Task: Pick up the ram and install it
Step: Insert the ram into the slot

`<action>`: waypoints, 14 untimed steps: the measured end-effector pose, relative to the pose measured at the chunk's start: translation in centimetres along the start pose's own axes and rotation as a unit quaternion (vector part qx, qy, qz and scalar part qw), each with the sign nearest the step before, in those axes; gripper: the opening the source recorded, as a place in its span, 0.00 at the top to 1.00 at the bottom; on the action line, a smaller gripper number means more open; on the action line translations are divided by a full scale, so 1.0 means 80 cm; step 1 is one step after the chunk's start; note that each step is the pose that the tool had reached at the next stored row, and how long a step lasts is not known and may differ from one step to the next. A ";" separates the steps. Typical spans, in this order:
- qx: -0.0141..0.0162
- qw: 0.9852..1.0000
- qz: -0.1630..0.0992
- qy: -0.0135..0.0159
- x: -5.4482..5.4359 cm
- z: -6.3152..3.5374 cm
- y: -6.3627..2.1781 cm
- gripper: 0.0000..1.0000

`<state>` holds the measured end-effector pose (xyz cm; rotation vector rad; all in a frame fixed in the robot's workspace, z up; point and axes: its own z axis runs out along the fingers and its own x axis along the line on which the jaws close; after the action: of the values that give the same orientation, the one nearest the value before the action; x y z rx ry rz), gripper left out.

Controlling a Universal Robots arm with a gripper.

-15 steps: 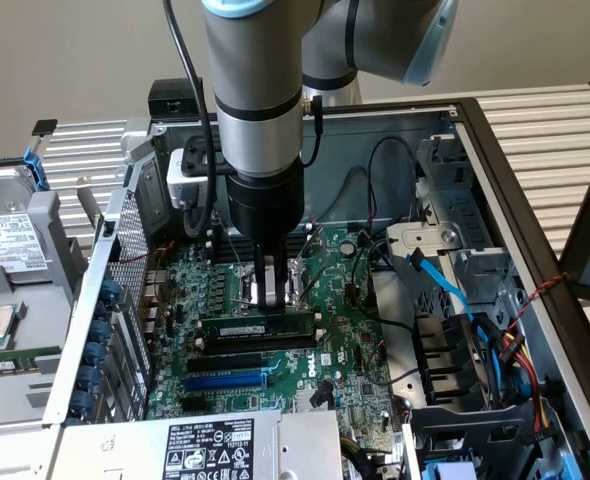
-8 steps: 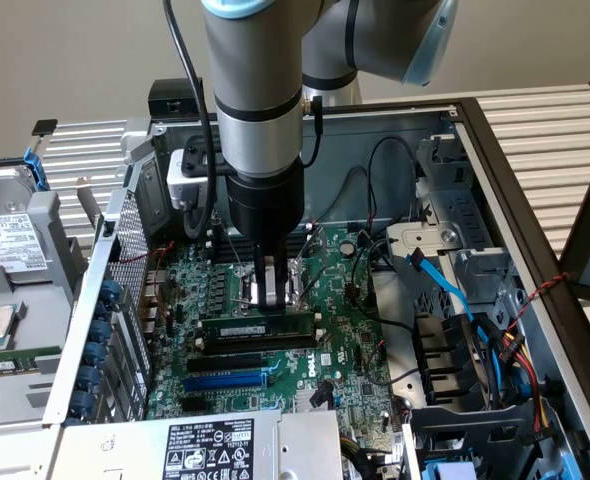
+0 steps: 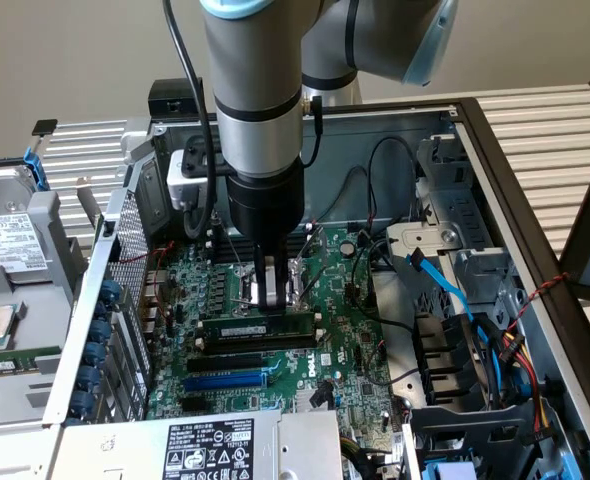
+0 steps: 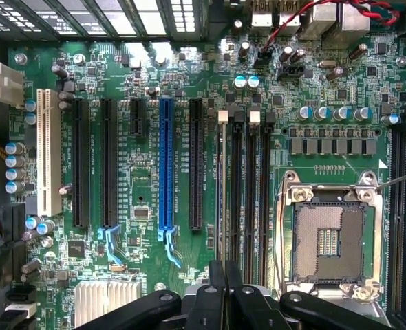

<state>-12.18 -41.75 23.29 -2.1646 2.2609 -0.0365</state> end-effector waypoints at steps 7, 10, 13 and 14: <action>0.000 1.000 0.000 0.000 0.000 0.001 0.000 0.88; 0.000 1.000 0.000 0.000 0.000 0.002 0.000 0.88; 0.000 1.000 0.000 0.000 0.000 0.002 0.000 0.88; 0.000 1.000 0.000 0.000 0.000 0.002 0.000 0.88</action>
<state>-12.21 -41.76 23.12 -2.1644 2.2607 -0.0365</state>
